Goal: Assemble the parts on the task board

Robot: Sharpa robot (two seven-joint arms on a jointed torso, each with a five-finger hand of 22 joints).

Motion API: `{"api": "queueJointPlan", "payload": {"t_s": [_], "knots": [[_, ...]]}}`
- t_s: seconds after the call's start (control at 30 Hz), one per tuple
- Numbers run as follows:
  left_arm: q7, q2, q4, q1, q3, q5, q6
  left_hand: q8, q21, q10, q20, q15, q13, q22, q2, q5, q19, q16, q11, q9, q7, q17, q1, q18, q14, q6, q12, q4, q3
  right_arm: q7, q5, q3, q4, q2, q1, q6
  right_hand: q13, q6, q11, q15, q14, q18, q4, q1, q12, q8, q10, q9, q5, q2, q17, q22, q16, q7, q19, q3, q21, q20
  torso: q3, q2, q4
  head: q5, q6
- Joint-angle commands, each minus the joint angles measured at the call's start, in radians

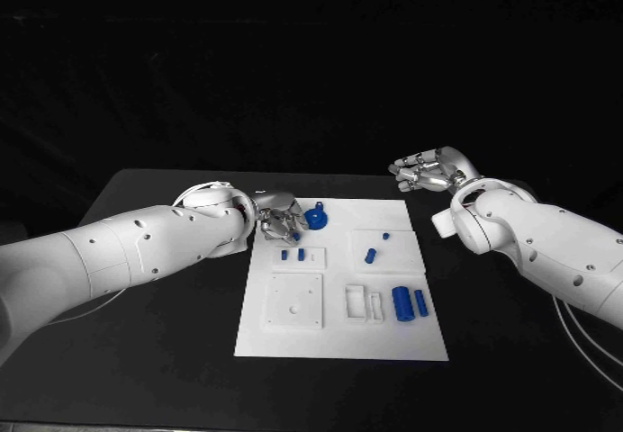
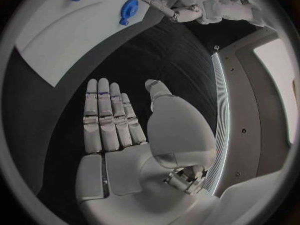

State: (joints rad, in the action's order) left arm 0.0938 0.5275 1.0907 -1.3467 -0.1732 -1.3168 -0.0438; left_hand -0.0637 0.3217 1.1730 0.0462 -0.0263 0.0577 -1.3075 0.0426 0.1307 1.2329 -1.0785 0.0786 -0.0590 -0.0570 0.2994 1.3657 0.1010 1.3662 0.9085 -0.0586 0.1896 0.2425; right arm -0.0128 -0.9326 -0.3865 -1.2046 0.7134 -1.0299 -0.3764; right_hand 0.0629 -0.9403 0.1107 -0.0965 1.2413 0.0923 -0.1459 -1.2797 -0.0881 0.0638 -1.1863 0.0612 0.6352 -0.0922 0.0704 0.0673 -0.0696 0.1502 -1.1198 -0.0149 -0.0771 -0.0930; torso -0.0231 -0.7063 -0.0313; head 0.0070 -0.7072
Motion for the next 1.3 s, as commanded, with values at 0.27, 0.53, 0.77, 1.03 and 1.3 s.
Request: {"api": "queueJointPlan", "payload": {"t_s": [0.27,0.53,0.77,1.03,1.3], "knots": [[0.008,-0.001,0.000,0.000,0.001,0.016,-0.009,0.006,-0.052,-0.028,-0.010,0.008,0.001,-0.012,0.025,-0.001,0.017,0.011,0.008,0.001,-0.007,-0.010,0.020,0.004,-0.006,0.000,0.000,-0.048,-0.026,0.010,-0.002,0.000,0.000,-0.002,0.000,-0.002,-0.001,0.018,0.004,-0.003,-0.014,-0.006,0.010,0.007,0.005,-0.004,0.016,-0.001,0.006,0.000,-0.001,-0.001,0.005,0.007,0.016,-0.002,0.007,-0.005,0.0004,-0.001,0.0010,0.000,0.000],[0.023,0.017,0.007,0.000,0.001,0.051,-0.031,0.007,-0.066,-0.088,-0.016,0.017,0.001,-0.011,0.043,-0.005,0.021,0.015,0.023,0.001,-0.005,-0.013,0.018,0.005,-0.010,-0.003,0.000,-0.055,-0.056,0.010,-0.003,0.000,0.000,0.001,0.000,0.025,-0.001,0.012,0.006,-0.007,-0.017,-0.003,0.060,-0.003,0.010,-0.005,0.022,-0.002,0.002,0.005,-0.001,0.000,0.004,0.007,0.020,0.004,0.005,-0.007,0.0005,-0.001,0.0009,-0.004,0.000],[0.049,0.041,0.017,0.000,0.007,0.146,-0.092,0.009,-0.140,-0.213,-0.043,0.040,0.001,0.034,0.119,0.003,0.033,0.039,0.053,0.004,-0.007,-0.031,0.085,0.015,-0.032,-0.086,-0.002,-0.241,-0.172,0.027,-0.019,0.000,0.001,0.002,0.000,0.069,-0.002,-0.040,0.012,0.005,0.021,0.005,0.171,-0.004,0.022,-0.003,0.054,0.001,-0.030,0.005,0.005,0.000,0.004,0.005,-0.018,0.050,-0.003,0.004,0.0000,0.000,0.0002,-0.008,0.001],[0.087,0.071,0.018,-0.001,0.038,0.427,-0.132,0.010,-0.262,-0.249,-0.085,0.080,0.001,0.300,0.142,0.009,-0.153,0.484,0.072,0.004,-0.031,-0.202,0.132,-0.037,-0.155,-0.096,-0.001,-0.351,-0.176,0.071,-0.092,0.000,0.017,0.006,0.000,0.125,-0.003,-0.118,-0.016,0.069,0.181,0.030,0.255,-0.053,0.021,0.005,-0.001,0.006,-0.106,0.010,0.069,0.021,-0.044,-0.012,-0.175,0.122,-0.081,0.069,-0.0003,0.000,-0.0020,-0.015,0.006],[0.117,0.102,0.028,-0.006,0.053,0.804,-0.145,-0.003,-0.258,-0.128,-0.103,0.096,0.000,0.618,0.047,0.016,-0.186,0.729,0.055,-0.005,-0.083,-0.222,0.059,-0.053,-0.148,0.094,-0.012,-0.247,-0.182,0.079,-0.255,0.000,0.025,0.011,0.000,0.204,-0.003,-0.192,-0.052,0.134,0.274,0.023,0.319,-0.052,0.028,-0.001,-0.088,0.005,-0.123,0.010,0.273,0.095,-0.268,-0.035,-0.329,0.177,-0.217,0.147,-0.0009,0.001,0.0008,-0.046,0.014]]}}
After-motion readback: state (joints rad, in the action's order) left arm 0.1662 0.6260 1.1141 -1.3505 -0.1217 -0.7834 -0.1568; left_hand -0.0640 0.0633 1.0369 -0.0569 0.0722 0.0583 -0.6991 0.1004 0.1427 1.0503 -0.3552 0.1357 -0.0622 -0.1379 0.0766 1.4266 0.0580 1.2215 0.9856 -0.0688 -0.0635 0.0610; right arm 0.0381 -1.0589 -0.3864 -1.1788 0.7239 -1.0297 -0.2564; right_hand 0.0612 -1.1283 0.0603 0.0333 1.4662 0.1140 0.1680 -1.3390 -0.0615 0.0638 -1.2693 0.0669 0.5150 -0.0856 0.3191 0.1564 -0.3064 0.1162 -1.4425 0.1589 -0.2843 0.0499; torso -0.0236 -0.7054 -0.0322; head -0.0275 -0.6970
